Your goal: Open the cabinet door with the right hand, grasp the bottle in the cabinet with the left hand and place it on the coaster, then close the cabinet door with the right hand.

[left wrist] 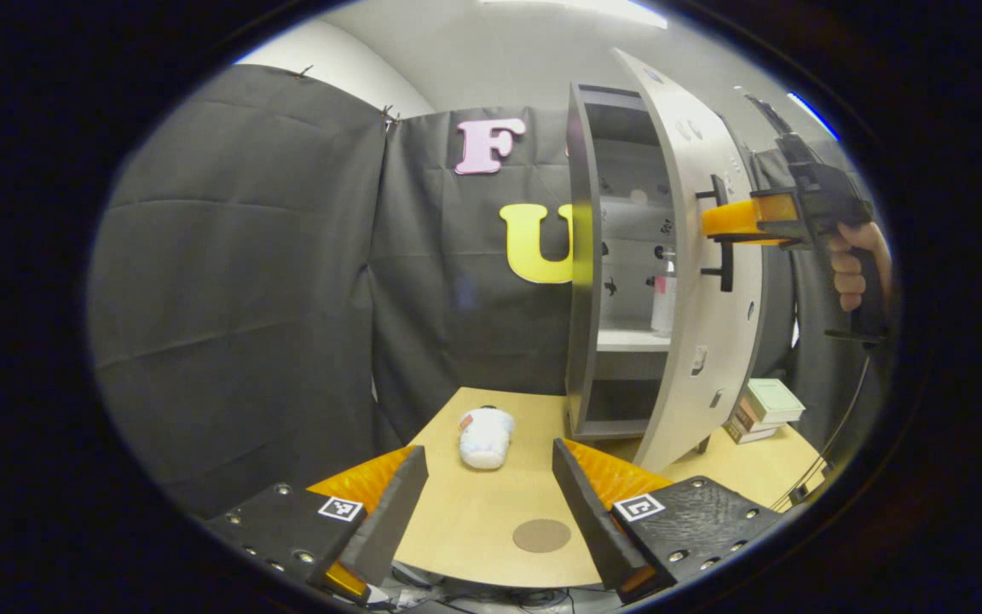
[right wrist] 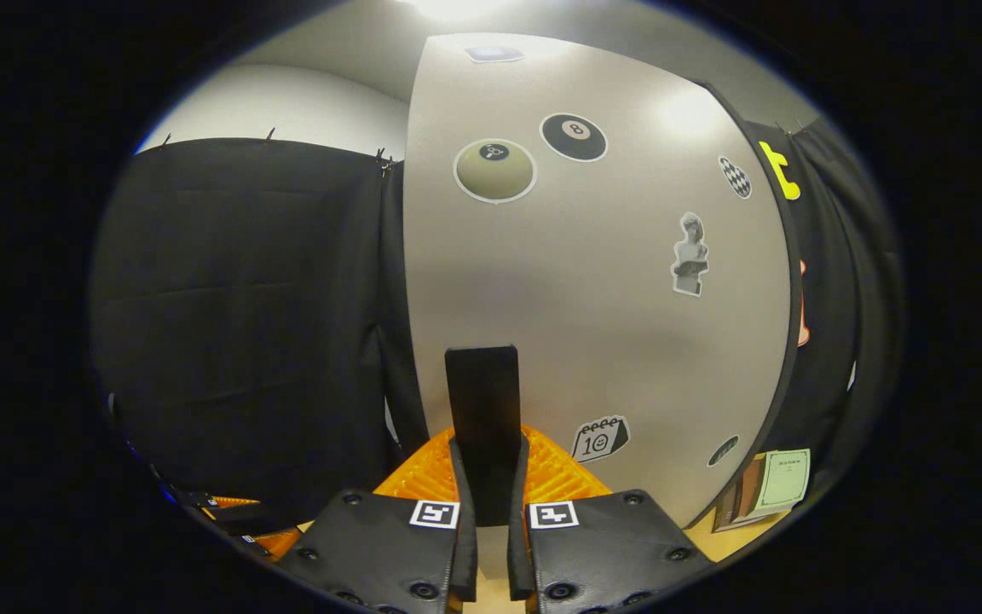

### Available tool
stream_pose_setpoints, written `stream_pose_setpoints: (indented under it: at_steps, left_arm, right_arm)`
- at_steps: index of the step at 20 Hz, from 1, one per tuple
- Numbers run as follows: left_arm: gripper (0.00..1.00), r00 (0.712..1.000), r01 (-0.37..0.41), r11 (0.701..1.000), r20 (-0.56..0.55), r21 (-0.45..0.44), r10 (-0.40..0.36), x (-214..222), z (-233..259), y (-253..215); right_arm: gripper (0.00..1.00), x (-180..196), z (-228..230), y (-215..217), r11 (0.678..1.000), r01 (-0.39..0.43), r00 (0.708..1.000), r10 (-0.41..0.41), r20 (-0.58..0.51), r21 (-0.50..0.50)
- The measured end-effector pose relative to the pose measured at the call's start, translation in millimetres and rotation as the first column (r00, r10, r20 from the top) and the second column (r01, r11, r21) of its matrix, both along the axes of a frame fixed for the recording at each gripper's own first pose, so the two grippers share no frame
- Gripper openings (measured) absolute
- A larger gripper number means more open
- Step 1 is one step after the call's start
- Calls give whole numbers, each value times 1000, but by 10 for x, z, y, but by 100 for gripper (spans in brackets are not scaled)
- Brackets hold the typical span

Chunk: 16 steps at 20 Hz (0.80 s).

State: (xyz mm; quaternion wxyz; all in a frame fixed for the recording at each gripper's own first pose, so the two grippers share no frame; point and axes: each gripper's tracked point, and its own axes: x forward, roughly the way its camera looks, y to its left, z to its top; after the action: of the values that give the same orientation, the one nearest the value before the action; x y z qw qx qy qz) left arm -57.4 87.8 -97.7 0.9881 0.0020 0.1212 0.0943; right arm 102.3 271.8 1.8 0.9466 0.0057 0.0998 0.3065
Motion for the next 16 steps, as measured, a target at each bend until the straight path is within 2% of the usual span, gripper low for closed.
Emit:
stream_pose_setpoints:
  at_steps: [4,8,13,15,16]
  left_arm:
    - [89,1000,11,1000,-3,3,-11,3,-7,-13]
    - [91,999,38,999,-4,6,-38,20,4,-41]
    - [91,993,120,993,-11,-2,-120,10,4,-171]
    - [91,986,169,986,-9,5,-169,34,13,-226]
    - [89,982,188,982,-6,19,-188,66,22,-221]
  right_arm:
    - [16,-49,8,-111,1000,-29,999,30,-20,8]
    - [14,-84,12,-229,1000,-20,999,21,-26,13]
    - [16,-185,18,-459,998,61,997,-61,-42,-4]
    - [13,-191,21,-515,995,103,993,-102,-54,13]
    - [16,-200,21,-553,992,127,990,-125,-62,25]
